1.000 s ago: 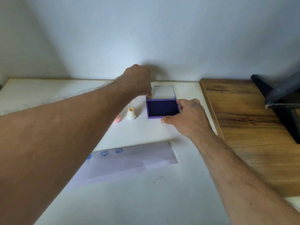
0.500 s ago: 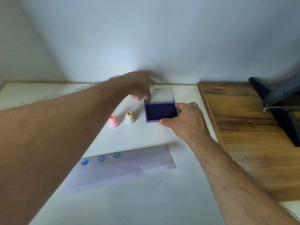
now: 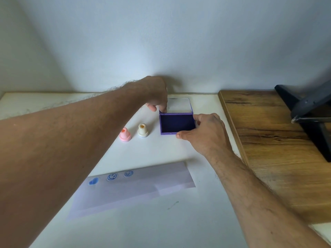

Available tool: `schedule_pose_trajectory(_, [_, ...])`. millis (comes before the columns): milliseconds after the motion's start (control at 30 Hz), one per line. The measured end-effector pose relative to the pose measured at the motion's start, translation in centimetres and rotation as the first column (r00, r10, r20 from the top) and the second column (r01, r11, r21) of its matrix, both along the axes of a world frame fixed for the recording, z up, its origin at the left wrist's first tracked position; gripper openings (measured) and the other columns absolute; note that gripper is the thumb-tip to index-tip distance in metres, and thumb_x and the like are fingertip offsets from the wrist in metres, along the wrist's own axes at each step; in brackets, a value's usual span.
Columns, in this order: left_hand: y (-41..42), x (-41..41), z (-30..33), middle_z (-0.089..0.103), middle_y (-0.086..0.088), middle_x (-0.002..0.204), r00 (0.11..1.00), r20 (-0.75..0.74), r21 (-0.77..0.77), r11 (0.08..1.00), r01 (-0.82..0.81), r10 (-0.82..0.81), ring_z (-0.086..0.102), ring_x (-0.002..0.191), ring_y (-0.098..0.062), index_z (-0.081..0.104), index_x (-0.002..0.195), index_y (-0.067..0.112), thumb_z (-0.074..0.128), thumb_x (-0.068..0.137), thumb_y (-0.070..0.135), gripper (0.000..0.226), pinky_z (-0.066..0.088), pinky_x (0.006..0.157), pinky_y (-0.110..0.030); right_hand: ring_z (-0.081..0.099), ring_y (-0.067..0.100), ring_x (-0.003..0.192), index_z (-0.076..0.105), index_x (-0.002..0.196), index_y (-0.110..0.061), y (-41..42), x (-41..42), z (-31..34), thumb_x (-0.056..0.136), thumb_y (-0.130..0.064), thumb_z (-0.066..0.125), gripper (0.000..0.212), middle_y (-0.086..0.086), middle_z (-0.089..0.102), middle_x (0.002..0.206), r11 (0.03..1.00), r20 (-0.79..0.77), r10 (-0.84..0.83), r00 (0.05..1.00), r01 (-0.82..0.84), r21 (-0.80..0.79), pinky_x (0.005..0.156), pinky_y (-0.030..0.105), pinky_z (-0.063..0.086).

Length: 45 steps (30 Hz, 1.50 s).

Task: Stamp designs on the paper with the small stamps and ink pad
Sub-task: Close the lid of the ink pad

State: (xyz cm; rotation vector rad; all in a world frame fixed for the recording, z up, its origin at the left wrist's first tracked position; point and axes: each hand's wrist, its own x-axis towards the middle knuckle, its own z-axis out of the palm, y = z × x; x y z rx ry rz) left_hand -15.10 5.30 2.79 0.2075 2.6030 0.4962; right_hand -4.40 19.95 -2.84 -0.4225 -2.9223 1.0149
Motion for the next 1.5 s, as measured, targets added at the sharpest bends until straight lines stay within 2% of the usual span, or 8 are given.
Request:
schedule_pose_trajectory(100, [0.1, 0.0, 0.0, 0.07, -0.004, 0.11, 0.999, 0.03, 0.032, 0.998, -0.045, 0.044, 0.076, 0.091, -0.022, 0.063, 0.119, 0.013, 0.078, 0.079, 0.018, 0.043, 0.044, 0.058, -0.023, 0.063, 0.019, 0.087, 0.068, 0.113, -0.023, -0.1, -0.1, -0.2, 0.057, -0.042, 0.087, 0.063, 0.004, 0.06, 0.106, 1.0, 0.006, 0.005, 1.0, -0.005, -0.001, 0.079, 0.035, 0.058])
schedule_pose_trajectory(300, [0.3, 0.1, -0.4, 0.072, -0.011, 0.11, 0.995, 0.056, 0.086, 0.993, -0.084, 0.079, 0.075, 0.092, -0.024, 0.062, 0.117, 0.011, 0.076, 0.074, 0.015, 0.045, 0.056, 0.084, -0.033, 0.062, 0.019, 0.089, 0.067, 0.115, -0.022, 0.0, -0.1, -0.2, 0.058, -0.04, 0.088, 0.064, 0.003, 0.059, 0.108, 1.0, 0.014, -0.004, 1.0, 0.005, -0.011, 0.08, 0.035, 0.058])
schedule_pose_trajectory(467, [-0.3, 0.2, 0.8, 0.068, -0.008, 0.091, 0.995, 0.022, 0.17, 0.981, -0.097, 0.094, 0.072, 0.08, -0.022, 0.064, 0.106, 0.01, 0.081, 0.076, 0.009, 0.034, 0.04, 0.034, -0.012, 0.064, 0.017, 0.087, 0.068, 0.114, -0.022, -0.1, -0.2, -0.3, 0.056, -0.041, 0.088, 0.065, 0.002, 0.062, 0.107, 0.999, 0.01, -0.017, 1.0, 0.018, -0.031, 0.08, 0.035, 0.058])
schedule_pose_trajectory(633, [-1.0, 0.7, 1.6, 0.075, -0.008, 0.089, 0.997, -0.036, 0.199, 0.978, -0.061, 0.07, 0.076, 0.08, -0.023, 0.063, 0.081, 0.02, 0.082, 0.073, 0.006, 0.026, 0.059, 0.079, -0.033, 0.064, 0.017, 0.086, 0.068, 0.114, -0.024, -0.3, 0.0, -0.2, 0.056, -0.041, 0.088, 0.063, 0.003, 0.064, 0.104, 0.999, 0.01, -0.007, 1.0, 0.008, -0.032, 0.079, 0.034, 0.058])
schedule_pose_trajectory(833, [-0.4, 3.3, 1.9, 0.064, 0.005, 0.078, 0.993, -0.084, 0.014, 0.996, 0.086, -0.084, 0.056, 0.063, -0.012, 0.066, 0.096, 0.023, 0.086, 0.069, 0.016, 0.034, 0.034, 0.047, -0.021, 0.06, 0.019, 0.094, 0.066, 0.119, -0.02, -0.2, 0.5, 0.5, 0.058, -0.035, 0.09, 0.067, 0.005, 0.059, 0.111, 0.998, 0.023, -0.023, 0.999, 0.024, -0.05, 0.086, 0.034, 0.055])
schedule_pose_trajectory(1200, [-0.2, 6.6, 0.0, 0.065, -0.003, 0.115, 0.951, -0.217, -0.143, 0.971, 0.191, -0.219, 0.06, 0.091, -0.024, 0.062, 0.115, 0.022, 0.083, 0.068, 0.01, 0.052, 0.05, 0.072, -0.032, 0.069, 0.027, 0.096, 0.055, 0.135, -0.021, 1.1, 0.8, 2.2, 0.088, -0.009, 0.047, 0.049, 0.0, 0.066, 0.122, 0.98, 0.13, -0.043, 0.991, 0.068, -0.188, 0.062, 0.02, 0.045])
schedule_pose_trajectory(1333, [0.3, 7.4, 0.0, 0.065, -0.009, 0.11, 0.936, -0.234, -0.251, 0.946, 0.204, -0.264, 0.063, 0.097, -0.032, 0.061, 0.119, 0.019, 0.088, 0.065, 0.015, 0.061, 0.055, 0.075, -0.039, 0.069, 0.038, 0.092, 0.066, 0.112, -0.008, 1.3, 0.8, 2.8, 0.077, -0.012, 0.05, 0.039, 0.013, 0.069, 0.116, 0.976, 0.172, -0.035, 0.984, 0.071, -0.207, 0.077, 0.039, 0.056])
schedule_pose_trajectory(1500, [0.4, 7.8, 0.4, 0.061, -0.01, 0.114, 0.943, -0.207, -0.262, 0.943, 0.204, -0.261, 0.061, 0.101, -0.031, 0.059, 0.123, 0.017, 0.091, 0.064, 0.024, 0.067, 0.048, 0.071, -0.035, 0.069, 0.03, 0.079, 0.074, 0.096, -0.017, 0.7, 0.9, 2.9, 0.076, -0.016, 0.06, 0.025, 0.005, 0.072, 0.088, 0.979, 0.18, -0.009, 0.984, 0.045, -0.201, 0.059, 0.023, 0.048])
